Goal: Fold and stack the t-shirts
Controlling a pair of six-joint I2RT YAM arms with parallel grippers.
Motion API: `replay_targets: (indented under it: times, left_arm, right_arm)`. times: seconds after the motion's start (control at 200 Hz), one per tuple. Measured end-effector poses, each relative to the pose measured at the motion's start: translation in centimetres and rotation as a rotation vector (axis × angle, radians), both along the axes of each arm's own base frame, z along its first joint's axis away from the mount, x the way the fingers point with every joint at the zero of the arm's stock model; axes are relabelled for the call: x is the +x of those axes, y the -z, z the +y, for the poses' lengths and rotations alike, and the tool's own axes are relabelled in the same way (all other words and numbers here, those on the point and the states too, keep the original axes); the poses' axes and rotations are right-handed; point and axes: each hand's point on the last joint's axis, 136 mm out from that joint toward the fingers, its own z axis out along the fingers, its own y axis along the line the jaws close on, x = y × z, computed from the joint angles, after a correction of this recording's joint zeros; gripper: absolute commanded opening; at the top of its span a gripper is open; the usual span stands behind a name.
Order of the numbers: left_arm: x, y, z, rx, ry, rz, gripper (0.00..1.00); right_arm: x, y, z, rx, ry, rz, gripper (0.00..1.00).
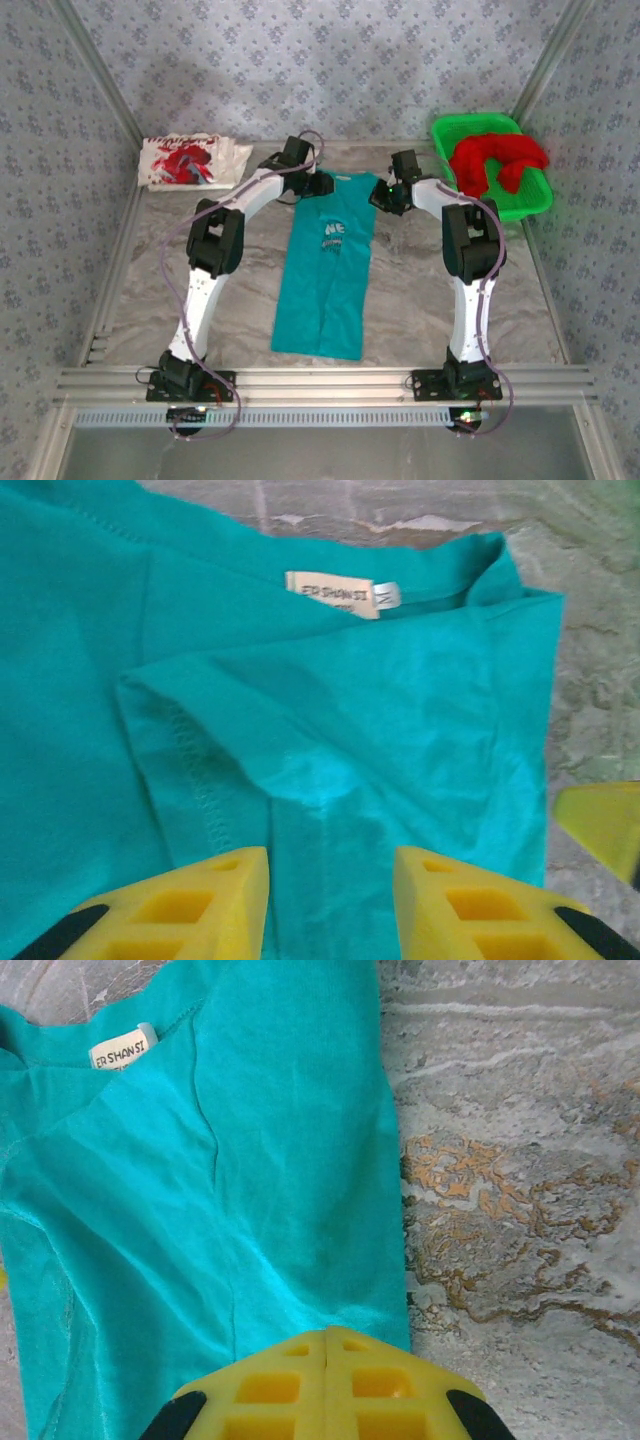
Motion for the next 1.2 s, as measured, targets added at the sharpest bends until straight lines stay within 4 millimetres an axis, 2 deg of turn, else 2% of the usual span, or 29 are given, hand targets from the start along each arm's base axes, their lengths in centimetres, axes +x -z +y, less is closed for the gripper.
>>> replay_targets:
  times: [0.295, 0.465, 0.67, 0.75, 0.824, 0.904, 1.034, 1.204]
  left_arm:
    - [1.6, -0.4, -0.3, 0.010, -0.014, -0.024, 0.41]
    - [2.4, 0.7, -0.8, 0.014, -0.014, -0.016, 0.42]
    - [2.3, 2.1, -0.7, 0.030, -0.013, 0.016, 0.42]
    - [2.3, 2.4, -0.7, 0.032, -0.014, 0.021, 0.39]
    - [2.5, 2.5, -0.8, 0.030, -0.014, 0.018, 0.29]
    - [2.7, 2.5, -1.0, 0.026, -0.012, 0.011, 0.25]
    - [3.2, 2.0, -1.4, 0.011, -0.007, -0.006, 0.00]
    - [3.9, 1.2, -1.8, -0.003, -0.008, -0.025, 0.00]
  right_arm:
    - [-0.1, -0.1, 0.3, 0.014, -0.010, 0.002, 0.00]
    - [0.0, -0.1, 0.3, 0.017, -0.009, 0.000, 0.00]
    - [0.0, -0.2, 0.4, 0.026, -0.015, -0.002, 0.00]
    - [0.0, -0.3, 0.5, 0.032, -0.017, -0.002, 0.00]
    - [0.0, -0.3, 0.5, 0.038, -0.019, -0.003, 0.00]
    - [0.1, -0.4, 0.5, 0.042, -0.018, -0.007, 0.00]
    - [0.2, -0.5, 0.5, 0.043, -0.016, -0.012, 0.00]
    - [0.3, -0.5, 0.3, 0.043, -0.013, -0.014, 0.00]
